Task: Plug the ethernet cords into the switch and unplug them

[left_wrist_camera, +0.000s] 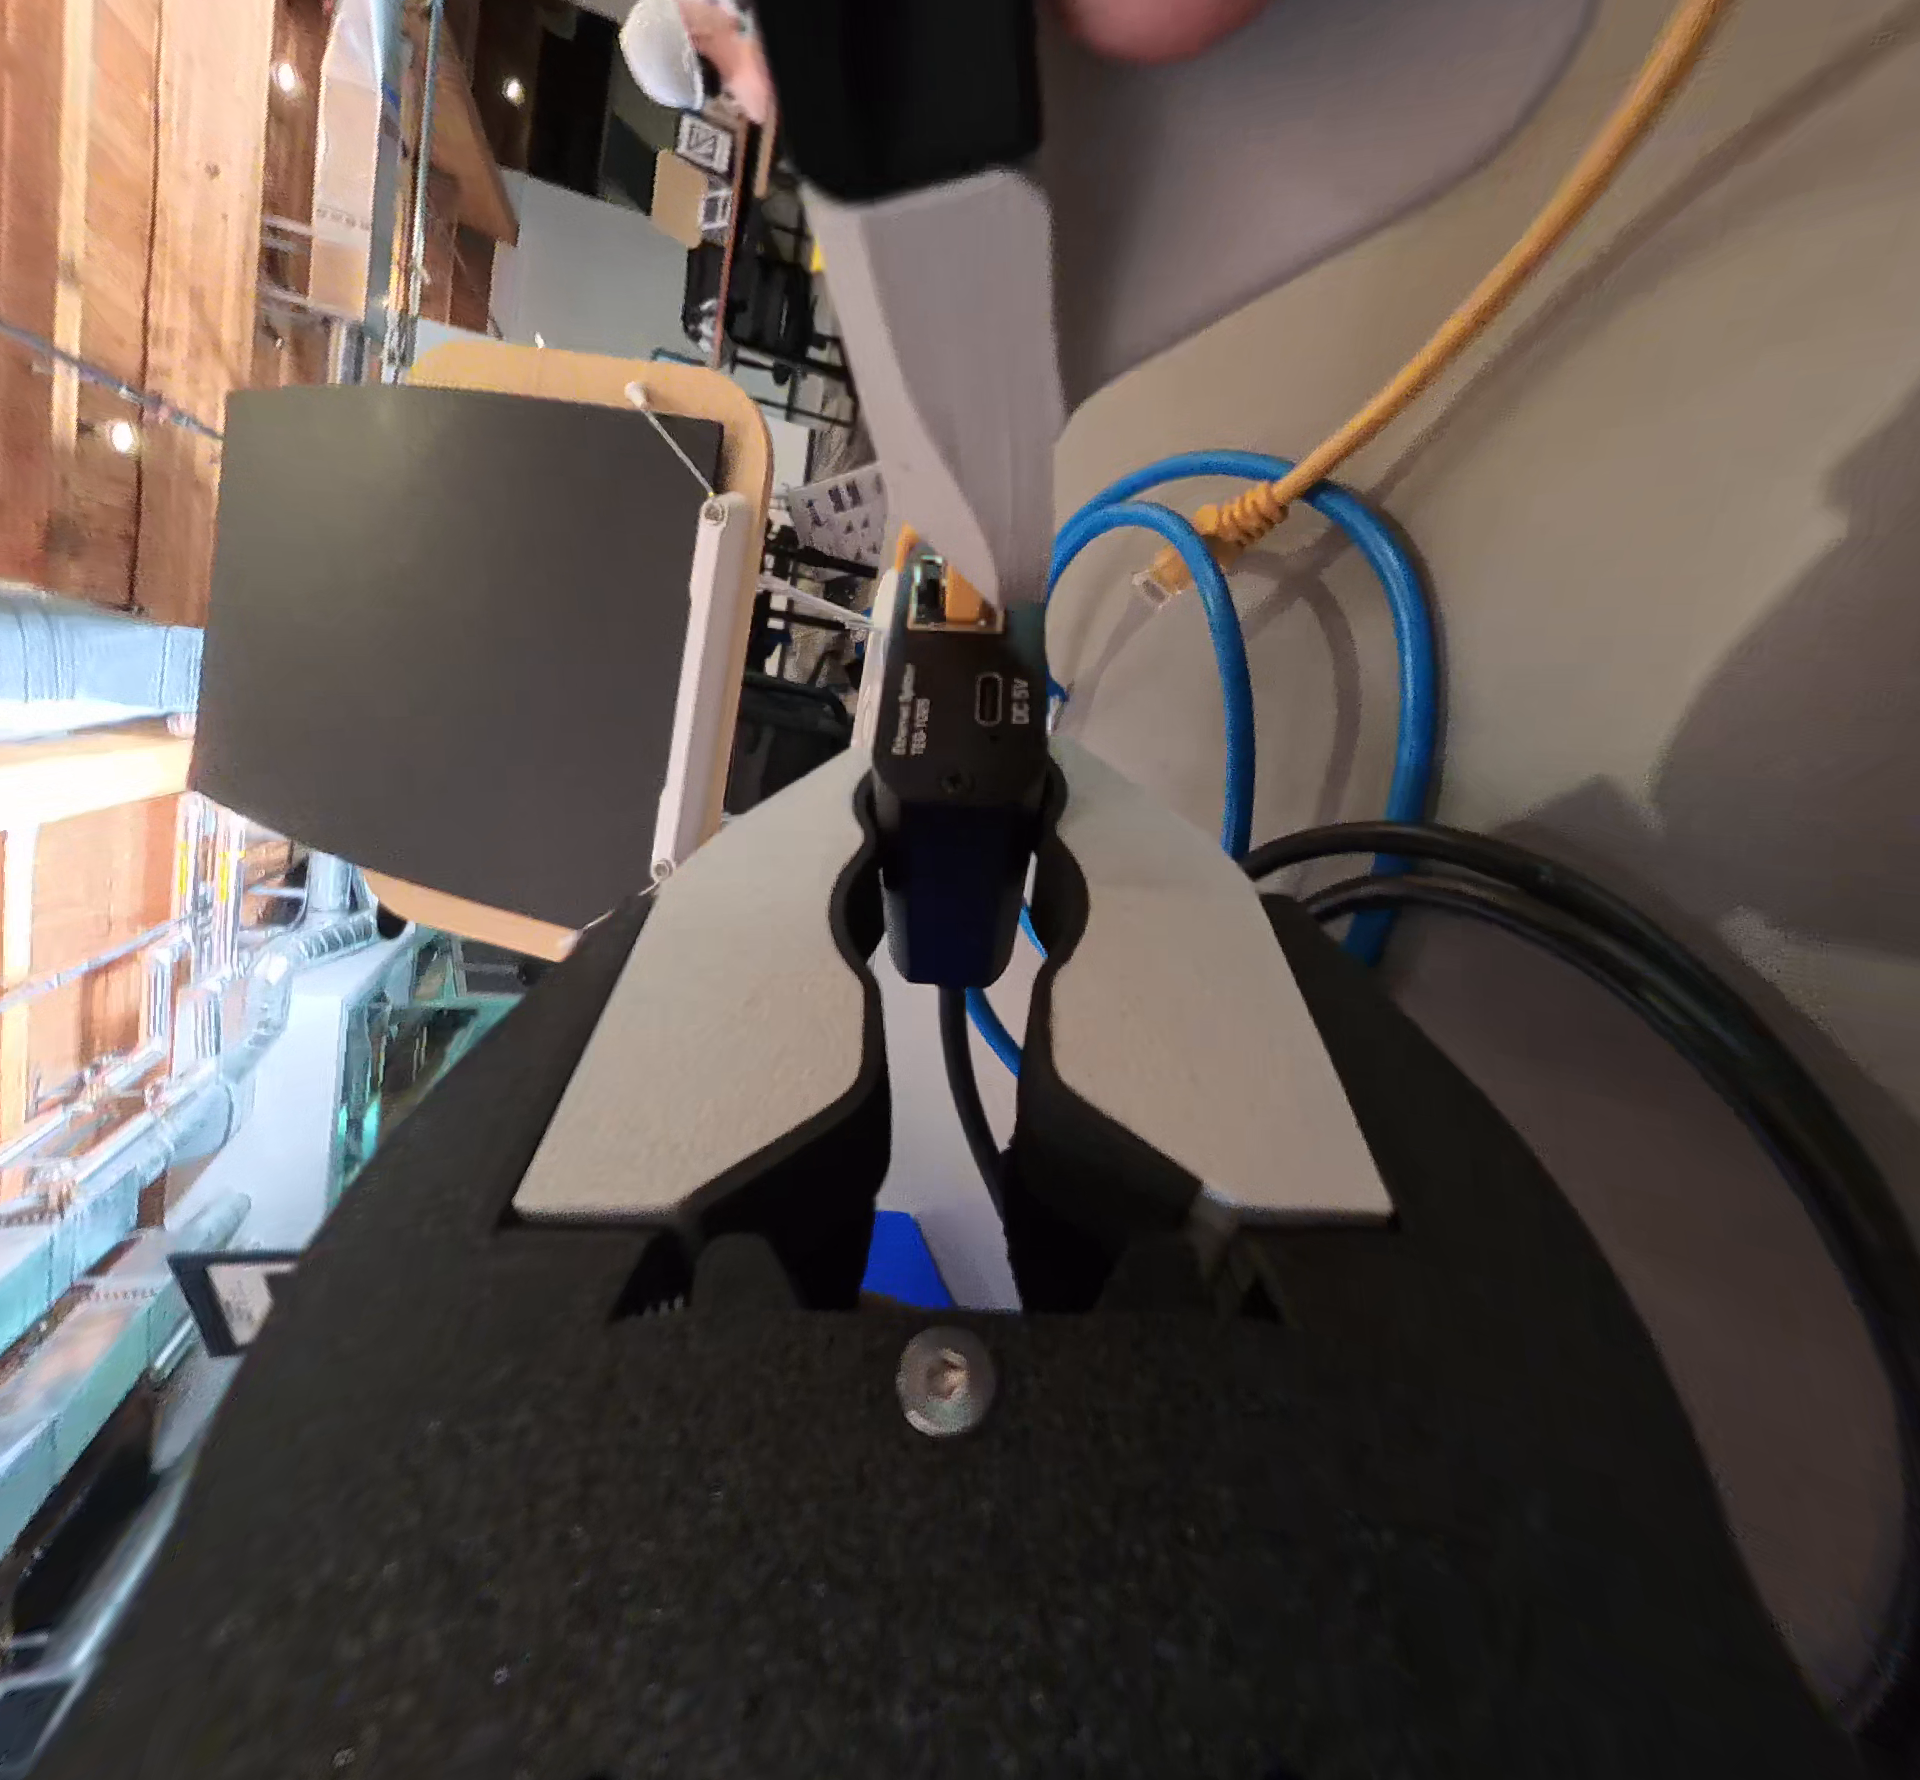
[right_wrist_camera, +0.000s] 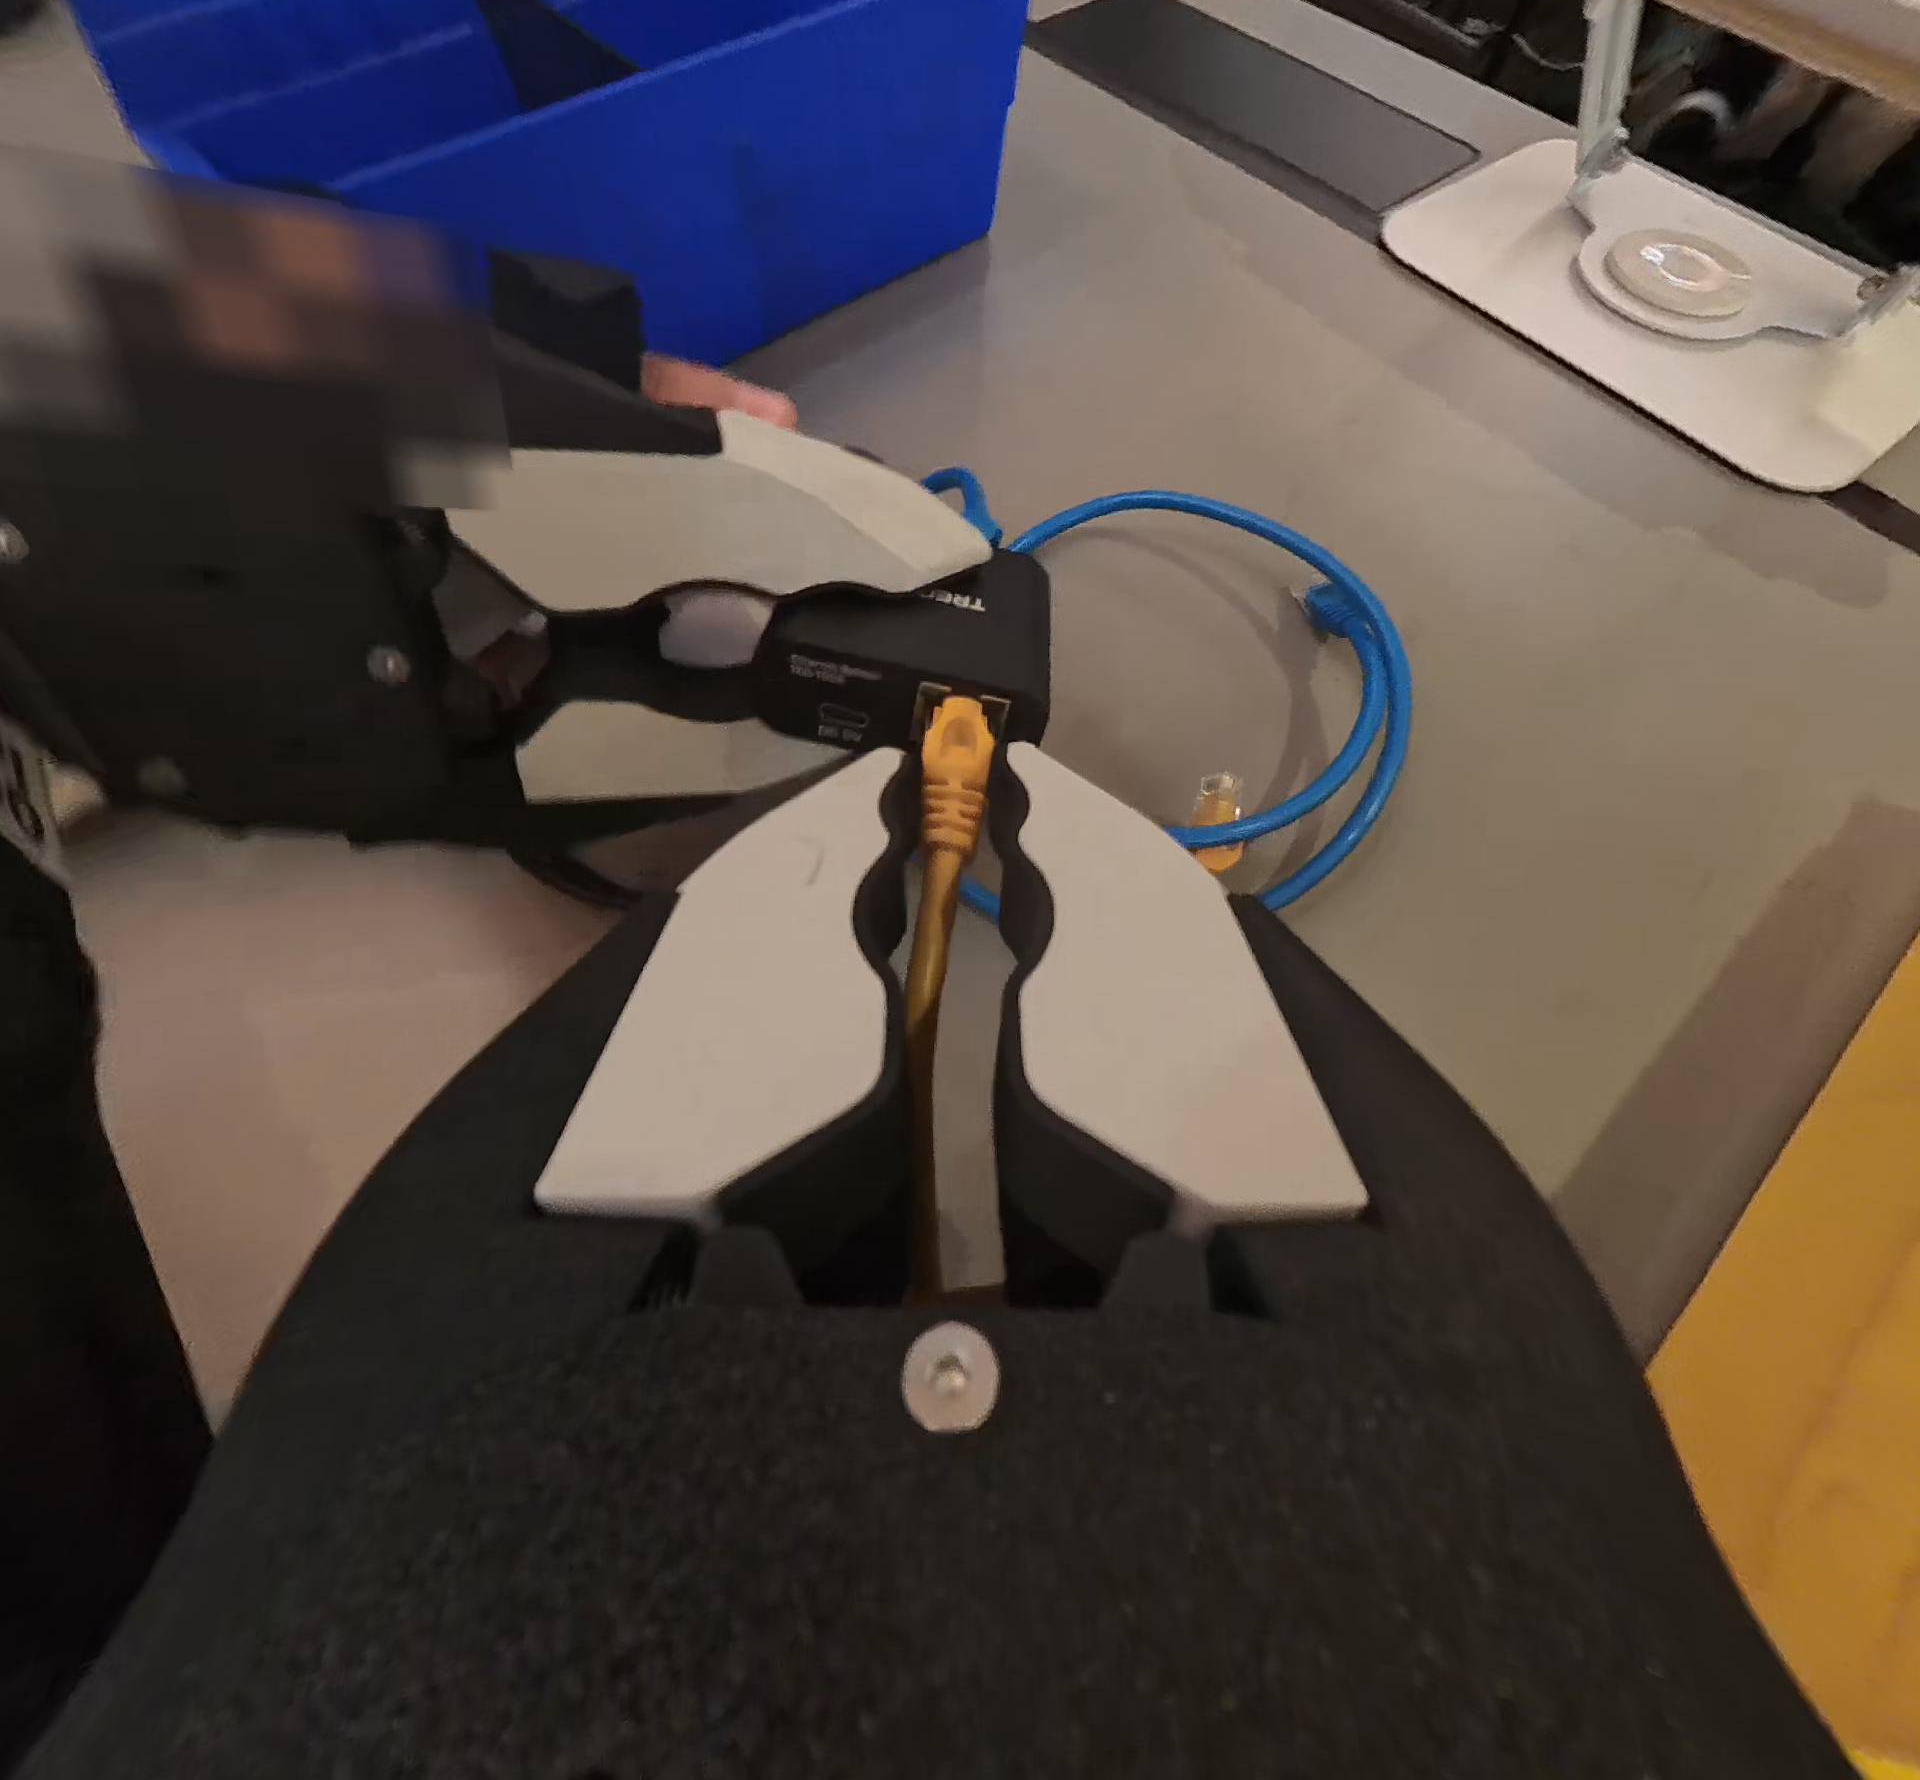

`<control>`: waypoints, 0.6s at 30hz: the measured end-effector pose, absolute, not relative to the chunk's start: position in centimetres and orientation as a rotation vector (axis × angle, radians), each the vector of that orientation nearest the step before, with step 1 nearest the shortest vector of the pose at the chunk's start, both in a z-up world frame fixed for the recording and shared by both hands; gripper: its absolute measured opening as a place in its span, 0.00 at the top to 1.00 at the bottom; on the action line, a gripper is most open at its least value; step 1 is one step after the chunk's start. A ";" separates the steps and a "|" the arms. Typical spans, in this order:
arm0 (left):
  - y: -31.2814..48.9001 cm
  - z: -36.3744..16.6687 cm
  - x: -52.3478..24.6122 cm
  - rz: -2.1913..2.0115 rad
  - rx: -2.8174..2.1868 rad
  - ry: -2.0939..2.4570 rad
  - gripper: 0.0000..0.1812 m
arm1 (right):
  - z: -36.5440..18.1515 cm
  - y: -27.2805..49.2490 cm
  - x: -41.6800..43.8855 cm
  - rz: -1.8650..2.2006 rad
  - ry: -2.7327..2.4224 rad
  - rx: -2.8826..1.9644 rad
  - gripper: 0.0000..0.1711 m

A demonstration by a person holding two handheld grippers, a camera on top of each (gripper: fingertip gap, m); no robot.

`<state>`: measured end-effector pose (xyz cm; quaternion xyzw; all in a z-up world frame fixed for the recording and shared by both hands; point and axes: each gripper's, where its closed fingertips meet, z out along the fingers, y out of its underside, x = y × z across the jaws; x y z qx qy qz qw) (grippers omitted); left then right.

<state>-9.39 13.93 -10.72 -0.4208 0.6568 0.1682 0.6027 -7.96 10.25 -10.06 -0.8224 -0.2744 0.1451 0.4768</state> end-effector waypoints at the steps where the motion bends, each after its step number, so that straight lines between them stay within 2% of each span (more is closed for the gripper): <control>1: 13.7 -10.9 -9.5 0.391 -0.966 1.545 0.86 | -10.2 10.0 -8.0 0.328 -0.738 -2.002 0.92; 2: 13.4 -11.1 -9.6 0.391 -0.968 1.577 0.86 | -10.3 9.7 -8.0 0.256 -0.834 -1.988 0.90; 4: 13.2 -11.2 -9.8 0.389 -0.999 1.615 0.86 | -10.4 9.6 -7.4 -0.025 -1.063 -1.901 0.79; 8: 12.5 -10.7 -9.8 0.331 -1.057 1.659 0.87 | -9.8 9.3 -7.4 -0.364 -1.367 -1.664 0.85; 18: 11.9 -10.9 -9.7 0.315 -1.061 1.691 0.87 | -9.5 9.4 -7.7 -0.484 -1.515 -1.492 0.90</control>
